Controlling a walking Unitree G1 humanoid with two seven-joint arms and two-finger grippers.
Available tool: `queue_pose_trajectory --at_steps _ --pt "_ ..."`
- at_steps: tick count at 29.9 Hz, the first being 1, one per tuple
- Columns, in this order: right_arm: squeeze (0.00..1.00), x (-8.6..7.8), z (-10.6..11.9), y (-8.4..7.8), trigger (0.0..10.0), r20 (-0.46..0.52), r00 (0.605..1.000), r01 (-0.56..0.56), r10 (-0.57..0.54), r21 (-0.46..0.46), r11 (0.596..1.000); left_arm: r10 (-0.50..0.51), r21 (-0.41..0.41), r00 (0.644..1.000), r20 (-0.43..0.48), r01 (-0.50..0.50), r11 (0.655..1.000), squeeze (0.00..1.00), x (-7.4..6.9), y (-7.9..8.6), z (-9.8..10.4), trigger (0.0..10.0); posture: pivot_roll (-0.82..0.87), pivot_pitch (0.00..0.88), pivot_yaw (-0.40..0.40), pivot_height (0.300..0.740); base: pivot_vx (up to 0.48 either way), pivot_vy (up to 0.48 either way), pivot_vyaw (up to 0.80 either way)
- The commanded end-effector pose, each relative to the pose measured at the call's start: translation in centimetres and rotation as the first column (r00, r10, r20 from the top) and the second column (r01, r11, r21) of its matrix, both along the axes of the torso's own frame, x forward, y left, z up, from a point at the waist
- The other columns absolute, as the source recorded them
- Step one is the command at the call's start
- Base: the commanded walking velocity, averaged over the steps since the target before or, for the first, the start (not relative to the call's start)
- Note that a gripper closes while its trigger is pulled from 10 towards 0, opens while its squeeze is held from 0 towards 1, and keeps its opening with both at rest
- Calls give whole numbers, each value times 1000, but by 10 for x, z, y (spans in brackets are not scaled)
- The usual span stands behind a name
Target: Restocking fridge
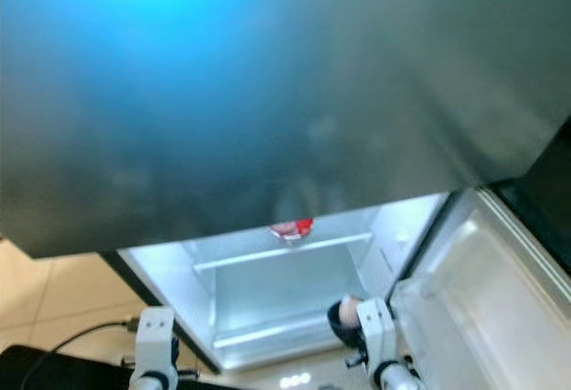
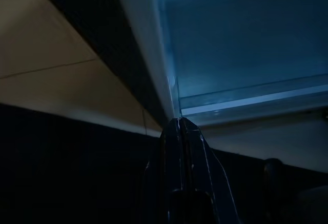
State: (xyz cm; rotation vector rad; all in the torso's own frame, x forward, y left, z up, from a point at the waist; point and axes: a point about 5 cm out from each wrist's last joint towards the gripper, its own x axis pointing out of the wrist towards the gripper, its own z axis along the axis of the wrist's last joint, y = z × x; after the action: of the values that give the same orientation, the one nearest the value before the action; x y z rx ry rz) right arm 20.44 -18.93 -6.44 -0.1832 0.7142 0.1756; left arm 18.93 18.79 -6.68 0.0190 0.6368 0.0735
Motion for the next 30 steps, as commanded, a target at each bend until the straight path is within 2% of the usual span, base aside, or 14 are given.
queue_pose_trajectory --at_steps 1,21,29,30 --pt "0 -1 1 -8 10000 5 1000 20 -20 -11 1000 11 -5 1000 -15 -12 1000 0 -7 1 -3 10000 -102 118 -24 736 0 0 0" --pt "0 -1 1 -7 10000 9 1000 29 -29 3 1000 -11 -13 1000 -15 11 1000 0 -8 2 -3 10000 -102 126 -18 736 0 0 0" --pt "0 -2 0 -3 10000 14 1000 28 -28 32 999 -85 6 996 21 85 996 0 -12 1 -2 10000 -97 129 -19 736 0 0 0" --pt "0 -3 0 -3 10000 13 1000 27 -27 36 999 -121 2 992 40 121 993 0 -12 -2 0 10000 -95 129 -19 736 0 0 0"
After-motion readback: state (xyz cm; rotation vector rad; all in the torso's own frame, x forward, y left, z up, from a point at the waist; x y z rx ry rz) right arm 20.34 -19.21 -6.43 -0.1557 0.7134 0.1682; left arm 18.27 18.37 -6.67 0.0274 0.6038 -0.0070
